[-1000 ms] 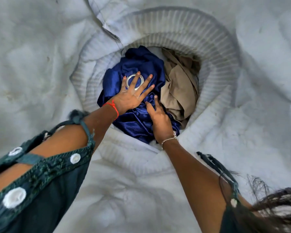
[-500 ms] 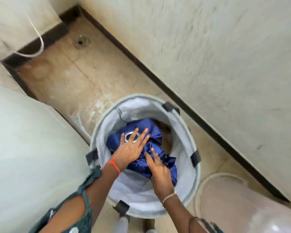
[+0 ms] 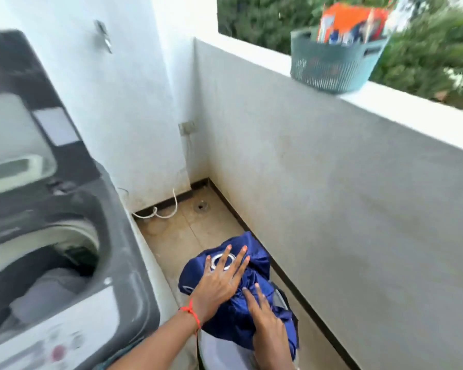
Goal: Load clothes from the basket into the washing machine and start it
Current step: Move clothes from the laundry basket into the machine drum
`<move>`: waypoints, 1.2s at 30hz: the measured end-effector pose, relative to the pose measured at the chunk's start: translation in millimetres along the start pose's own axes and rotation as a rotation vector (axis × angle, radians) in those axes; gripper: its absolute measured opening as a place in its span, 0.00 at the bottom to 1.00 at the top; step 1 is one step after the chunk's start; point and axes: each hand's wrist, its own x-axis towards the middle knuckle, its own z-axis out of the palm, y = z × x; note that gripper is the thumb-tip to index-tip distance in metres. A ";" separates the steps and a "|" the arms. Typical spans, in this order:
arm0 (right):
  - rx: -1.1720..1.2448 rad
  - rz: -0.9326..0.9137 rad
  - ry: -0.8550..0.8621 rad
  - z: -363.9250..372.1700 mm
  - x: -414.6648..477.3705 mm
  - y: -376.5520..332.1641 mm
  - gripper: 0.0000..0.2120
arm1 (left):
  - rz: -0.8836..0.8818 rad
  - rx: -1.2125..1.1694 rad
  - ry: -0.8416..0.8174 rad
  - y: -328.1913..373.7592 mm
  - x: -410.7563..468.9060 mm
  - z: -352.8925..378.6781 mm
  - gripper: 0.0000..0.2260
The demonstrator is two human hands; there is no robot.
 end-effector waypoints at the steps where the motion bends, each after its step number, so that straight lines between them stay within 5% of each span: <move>1: -0.005 -0.025 0.000 -11.5 11.7 -11.3 0.60 | -0.008 0.030 0.001 -11.2 4.6 -20.4 0.26; 5: -0.198 -0.137 0.095 -65.1 35.9 -63.6 0.54 | -0.083 0.097 0.038 -55.3 18.3 -84.3 0.24; 10: -0.254 -0.276 0.208 -105.3 65.9 -132.8 0.48 | -0.243 0.197 0.051 -115.8 17.8 -158.7 0.40; 25: -0.089 -0.706 0.276 -136.0 122.6 -405.2 0.41 | -0.537 0.534 0.160 -320.2 -86.3 -344.8 0.34; 36: -0.141 -0.837 -0.048 4.2 124.0 -474.9 0.39 | -0.803 0.442 -0.085 -357.9 -240.7 -267.2 0.40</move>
